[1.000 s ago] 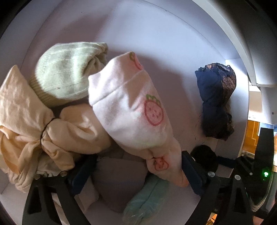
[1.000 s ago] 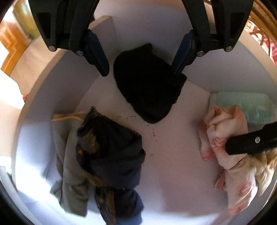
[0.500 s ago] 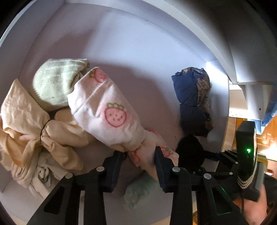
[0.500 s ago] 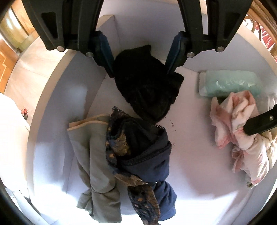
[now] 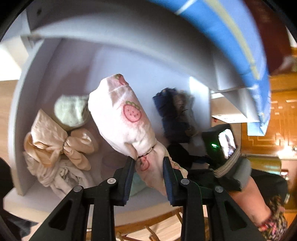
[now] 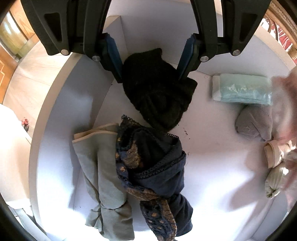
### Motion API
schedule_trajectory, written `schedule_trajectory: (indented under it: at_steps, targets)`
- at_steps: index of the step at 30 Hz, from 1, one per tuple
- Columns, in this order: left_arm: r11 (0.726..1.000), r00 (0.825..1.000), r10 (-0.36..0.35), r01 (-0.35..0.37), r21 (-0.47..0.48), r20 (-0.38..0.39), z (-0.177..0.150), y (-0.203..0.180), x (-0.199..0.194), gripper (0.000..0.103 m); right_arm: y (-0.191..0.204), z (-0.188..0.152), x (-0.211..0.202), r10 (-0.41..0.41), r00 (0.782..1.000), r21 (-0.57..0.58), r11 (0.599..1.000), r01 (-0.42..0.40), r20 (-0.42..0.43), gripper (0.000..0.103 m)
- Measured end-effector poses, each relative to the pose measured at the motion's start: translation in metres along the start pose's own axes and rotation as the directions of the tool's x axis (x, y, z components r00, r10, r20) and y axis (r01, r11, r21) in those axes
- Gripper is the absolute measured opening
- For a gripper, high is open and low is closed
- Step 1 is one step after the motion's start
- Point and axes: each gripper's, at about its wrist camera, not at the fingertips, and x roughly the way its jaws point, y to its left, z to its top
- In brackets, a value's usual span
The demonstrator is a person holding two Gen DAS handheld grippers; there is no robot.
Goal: Organize soft objects
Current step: 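Grasp the pink strawberry-print garment with the left gripper and lift it toward the box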
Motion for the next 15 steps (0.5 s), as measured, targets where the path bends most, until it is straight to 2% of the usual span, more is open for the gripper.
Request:
schedule_trajectory:
  at_steps: [4, 9, 12, 15]
  targets:
    - [0.998, 0.999, -0.033, 0.031, 0.053, 0.028, -0.005, -0.012, -0.035, 0.030, -0.009, -0.003, 0.001, 0.013, 1.000, 0.018, 1.000, -0.013, 0.012, 0.058]
    - [0.991, 0.994, -0.080, 0.071, 0.112, 0.081, -0.006, -0.024, -0.080, 0.024, -0.017, -0.004, -0.006, 0.046, 0.998, 0.052, 0.997, -0.049, 0.049, 0.050]
    - [0.987, 0.992, -0.076, 0.060, 0.147, 0.101, -0.005, -0.032, -0.092, 0.020, -0.017, -0.005, -0.012, 0.047, 0.997, 0.054, 0.997, -0.050, 0.057, 0.047]
    - [0.988, 0.993, -0.059, 0.044, 0.148, 0.098, -0.003, -0.032, -0.084, 0.017, -0.015, -0.005, -0.012, 0.043, 0.998, 0.053, 0.998, -0.046, 0.054, 0.047]
